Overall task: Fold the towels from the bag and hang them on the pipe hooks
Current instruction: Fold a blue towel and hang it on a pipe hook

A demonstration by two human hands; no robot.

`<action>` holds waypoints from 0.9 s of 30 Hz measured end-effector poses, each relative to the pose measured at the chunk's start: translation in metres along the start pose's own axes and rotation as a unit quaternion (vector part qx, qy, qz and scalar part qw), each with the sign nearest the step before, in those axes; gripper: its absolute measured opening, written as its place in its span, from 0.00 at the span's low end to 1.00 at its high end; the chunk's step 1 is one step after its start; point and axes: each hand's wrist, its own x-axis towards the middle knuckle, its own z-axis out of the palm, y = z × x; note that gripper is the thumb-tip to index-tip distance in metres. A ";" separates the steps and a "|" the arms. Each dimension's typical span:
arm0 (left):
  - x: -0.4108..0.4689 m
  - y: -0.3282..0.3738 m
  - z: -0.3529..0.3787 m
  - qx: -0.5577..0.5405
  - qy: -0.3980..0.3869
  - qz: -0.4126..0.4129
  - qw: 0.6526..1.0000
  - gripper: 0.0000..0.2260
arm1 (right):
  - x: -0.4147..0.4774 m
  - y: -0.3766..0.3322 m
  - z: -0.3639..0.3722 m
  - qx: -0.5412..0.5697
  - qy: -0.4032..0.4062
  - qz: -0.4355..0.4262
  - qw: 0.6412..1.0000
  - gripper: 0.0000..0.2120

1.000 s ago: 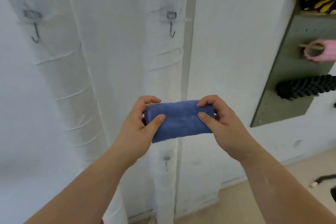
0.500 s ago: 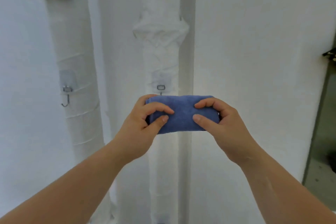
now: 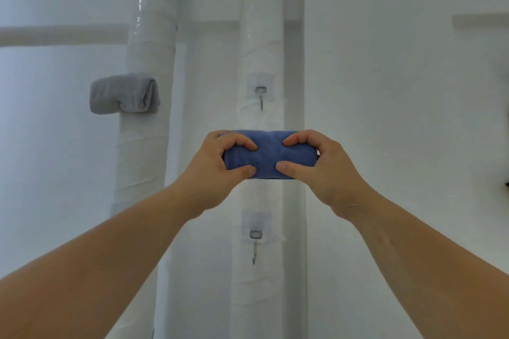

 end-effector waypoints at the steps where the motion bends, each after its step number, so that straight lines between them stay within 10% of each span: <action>1: 0.012 0.000 -0.003 0.000 0.011 0.008 1.000 0.18 | 0.014 -0.002 0.000 -0.007 0.002 -0.015 1.000 0.16; 27: 0.158 -0.047 -0.004 -0.088 0.067 0.004 0.994 0.15 | 0.177 0.021 0.007 -0.024 0.034 -0.049 0.998 0.15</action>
